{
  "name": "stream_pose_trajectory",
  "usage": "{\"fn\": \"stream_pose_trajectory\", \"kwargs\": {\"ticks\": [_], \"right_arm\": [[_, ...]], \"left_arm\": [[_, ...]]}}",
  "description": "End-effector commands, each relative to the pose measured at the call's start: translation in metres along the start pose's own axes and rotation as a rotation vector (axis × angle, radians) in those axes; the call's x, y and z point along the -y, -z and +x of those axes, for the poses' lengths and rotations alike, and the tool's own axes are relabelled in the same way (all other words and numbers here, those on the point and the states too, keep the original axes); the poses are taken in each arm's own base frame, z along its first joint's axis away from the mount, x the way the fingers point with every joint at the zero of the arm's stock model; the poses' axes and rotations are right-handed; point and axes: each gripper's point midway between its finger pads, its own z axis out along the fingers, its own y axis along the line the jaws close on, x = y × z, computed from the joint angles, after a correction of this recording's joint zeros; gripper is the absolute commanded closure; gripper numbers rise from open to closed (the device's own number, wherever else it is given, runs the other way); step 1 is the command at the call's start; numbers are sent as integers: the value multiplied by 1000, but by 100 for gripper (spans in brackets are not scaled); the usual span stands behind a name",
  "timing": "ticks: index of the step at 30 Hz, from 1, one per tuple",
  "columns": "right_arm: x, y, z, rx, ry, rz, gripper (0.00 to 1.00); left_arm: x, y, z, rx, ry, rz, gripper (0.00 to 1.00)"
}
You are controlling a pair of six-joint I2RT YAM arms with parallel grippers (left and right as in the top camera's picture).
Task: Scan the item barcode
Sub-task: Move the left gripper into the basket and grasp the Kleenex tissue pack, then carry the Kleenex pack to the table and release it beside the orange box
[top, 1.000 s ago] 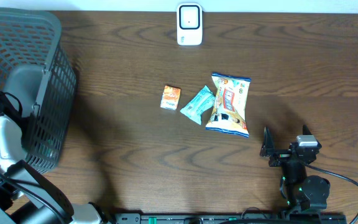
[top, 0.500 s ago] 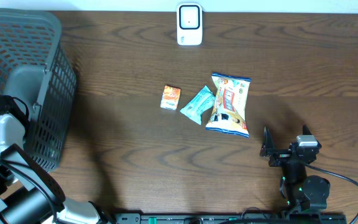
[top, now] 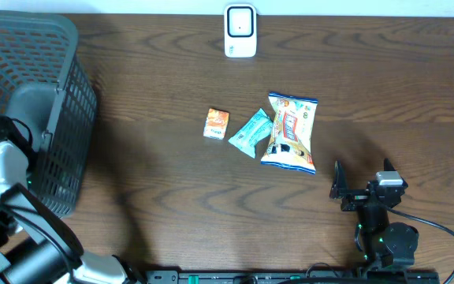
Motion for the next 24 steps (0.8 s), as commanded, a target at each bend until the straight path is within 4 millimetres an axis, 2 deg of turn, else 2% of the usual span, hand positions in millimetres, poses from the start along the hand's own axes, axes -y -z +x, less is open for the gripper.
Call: {"fn": "stream_pose_trajectory", "kwargs": {"ticks": [1, 4, 7, 10, 13, 16, 19, 22, 24], "right_arm": [[-2, 0, 1, 0, 4, -7, 1], [-2, 0, 1, -1, 4, -7, 1], [-2, 0, 1, 0, 4, -7, 1], [-2, 0, 1, 0, 4, -7, 1], [-2, 0, 1, -1, 4, -7, 1], [-2, 0, 1, -1, 4, -7, 1], [-2, 0, 1, -1, 4, -7, 1], [-2, 0, 1, 0, 4, -7, 1], [-2, 0, 1, 0, 4, -7, 1]], "left_arm": [[21, 59, -24, 120, -6, 150, 64], [30, 110, -35, 209, 8, 280, 64], [31, 172, -42, 319, 25, 437, 64], [25, 231, -43, 431, 44, 599, 64], [10, 286, -34, 516, 61, 763, 64], [5, 324, -8, 506, 5, 929, 63], [14, 355, 32, 432, -124, 1101, 63], [32, 372, 75, 365, -341, 1216, 64], [46, 373, 107, 333, -519, 1245, 63]]}}
